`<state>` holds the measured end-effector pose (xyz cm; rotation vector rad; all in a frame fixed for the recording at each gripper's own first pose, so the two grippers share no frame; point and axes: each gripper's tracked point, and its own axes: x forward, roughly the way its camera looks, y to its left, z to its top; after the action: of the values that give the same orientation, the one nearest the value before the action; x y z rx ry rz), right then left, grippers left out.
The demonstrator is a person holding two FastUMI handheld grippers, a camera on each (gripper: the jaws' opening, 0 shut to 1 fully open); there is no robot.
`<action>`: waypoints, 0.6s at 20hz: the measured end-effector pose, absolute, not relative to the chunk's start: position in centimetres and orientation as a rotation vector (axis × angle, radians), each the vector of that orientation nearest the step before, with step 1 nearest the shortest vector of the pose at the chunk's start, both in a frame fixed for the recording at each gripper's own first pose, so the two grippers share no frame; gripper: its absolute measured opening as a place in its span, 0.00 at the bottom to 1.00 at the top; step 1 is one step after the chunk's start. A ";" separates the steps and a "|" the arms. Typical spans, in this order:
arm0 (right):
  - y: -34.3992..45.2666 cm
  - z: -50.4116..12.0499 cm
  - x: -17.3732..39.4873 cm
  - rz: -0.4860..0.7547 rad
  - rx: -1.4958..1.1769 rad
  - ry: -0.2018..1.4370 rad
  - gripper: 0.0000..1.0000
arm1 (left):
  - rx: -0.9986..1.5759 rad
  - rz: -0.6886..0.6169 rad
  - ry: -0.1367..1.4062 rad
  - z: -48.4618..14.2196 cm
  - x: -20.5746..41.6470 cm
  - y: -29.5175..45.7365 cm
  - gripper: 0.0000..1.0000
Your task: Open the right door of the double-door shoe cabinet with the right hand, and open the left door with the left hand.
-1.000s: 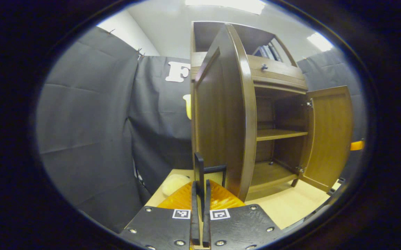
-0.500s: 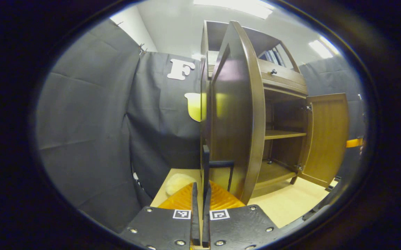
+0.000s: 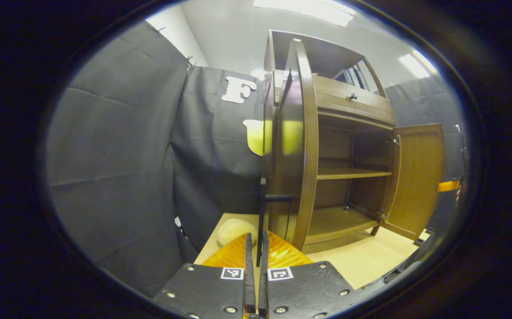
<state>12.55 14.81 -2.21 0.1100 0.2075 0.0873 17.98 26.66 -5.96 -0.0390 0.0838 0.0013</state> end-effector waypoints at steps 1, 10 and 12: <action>14.7 -2.2 12.6 0.091 0.113 0.208 0.98 | -0.032 0.020 0.081 -5.6 17.0 26.9 0.04; 14.6 -0.7 13.4 0.120 0.109 0.185 0.98 | -0.028 0.128 -0.008 2.9 11.3 24.8 0.06; 14.4 0.1 13.4 0.122 0.122 0.174 0.98 | -0.076 0.136 -0.040 5.0 11.0 23.8 0.25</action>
<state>13.43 14.40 0.15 0.1218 0.1736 0.1223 11.00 23.78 5.01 -0.0762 -0.0395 0.1360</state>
